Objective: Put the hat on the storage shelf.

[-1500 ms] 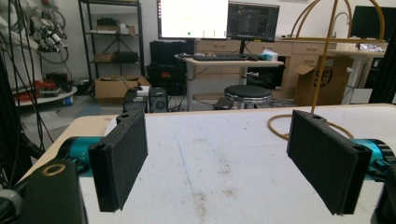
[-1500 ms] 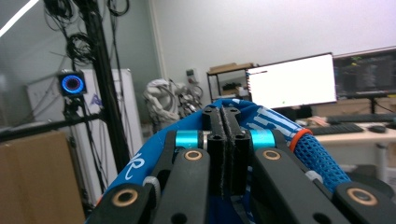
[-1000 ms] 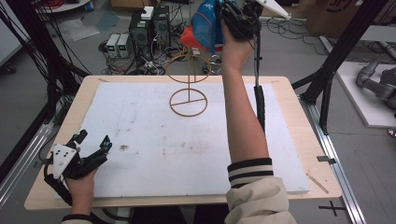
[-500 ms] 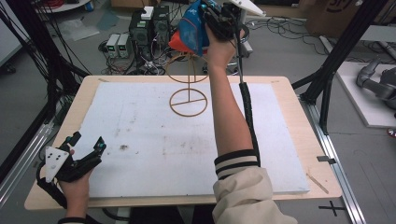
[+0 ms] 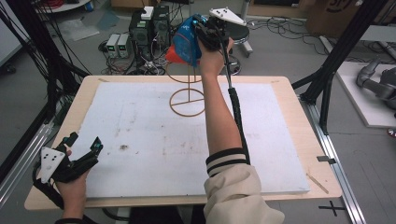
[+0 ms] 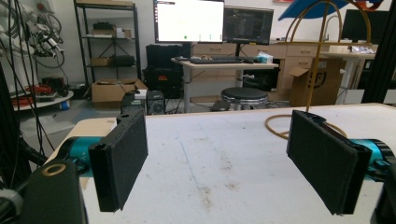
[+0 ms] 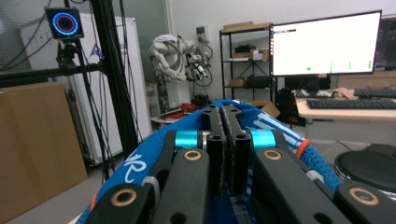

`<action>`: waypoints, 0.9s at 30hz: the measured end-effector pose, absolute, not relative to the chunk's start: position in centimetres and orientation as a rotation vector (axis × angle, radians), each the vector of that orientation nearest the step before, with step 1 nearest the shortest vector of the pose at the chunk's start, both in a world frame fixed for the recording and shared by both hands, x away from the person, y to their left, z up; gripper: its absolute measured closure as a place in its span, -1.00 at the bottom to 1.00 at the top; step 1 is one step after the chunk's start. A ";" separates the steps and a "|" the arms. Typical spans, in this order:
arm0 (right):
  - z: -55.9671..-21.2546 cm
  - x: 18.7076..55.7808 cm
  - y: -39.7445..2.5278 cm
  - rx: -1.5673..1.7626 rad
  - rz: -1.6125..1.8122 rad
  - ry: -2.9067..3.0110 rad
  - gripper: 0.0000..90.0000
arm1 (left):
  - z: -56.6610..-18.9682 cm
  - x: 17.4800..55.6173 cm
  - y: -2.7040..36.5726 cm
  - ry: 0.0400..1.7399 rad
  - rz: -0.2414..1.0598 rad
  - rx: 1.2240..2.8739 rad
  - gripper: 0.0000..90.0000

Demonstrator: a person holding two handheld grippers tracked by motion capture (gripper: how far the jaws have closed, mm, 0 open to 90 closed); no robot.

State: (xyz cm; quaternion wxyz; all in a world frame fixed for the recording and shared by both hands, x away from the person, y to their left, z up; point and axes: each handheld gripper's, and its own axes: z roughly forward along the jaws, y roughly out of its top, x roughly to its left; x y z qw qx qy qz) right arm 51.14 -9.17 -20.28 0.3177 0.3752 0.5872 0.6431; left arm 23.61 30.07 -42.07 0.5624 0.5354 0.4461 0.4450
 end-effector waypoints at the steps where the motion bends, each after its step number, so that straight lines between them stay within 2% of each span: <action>1: -20.5 51.1 -9.1 0.992 1.688 1.549 0.99 | -42.1 23.6 30.1 1.047 1.048 1.259 -0.54; 9: -21.9 51.1 -8.7 0.990 1.610 1.594 0.97 | -42.1 23.6 30.0 1.044 1.049 1.260 -0.54; 20: -21.4 50.2 -8.9 0.946 1.607 1.587 0.88 | -42.0 23.5 30.0 1.045 1.048 1.262 -0.54; 25: -21.2 49.3 -9.7 0.922 1.606 1.573 0.69 | -42.0 23.5 30.0 1.044 1.046 1.262 -0.54; 27: -21.2 48.8 -10.0 0.912 1.587 1.570 0.44 | -42.0 23.5 29.9 1.043 1.046 1.259 -0.54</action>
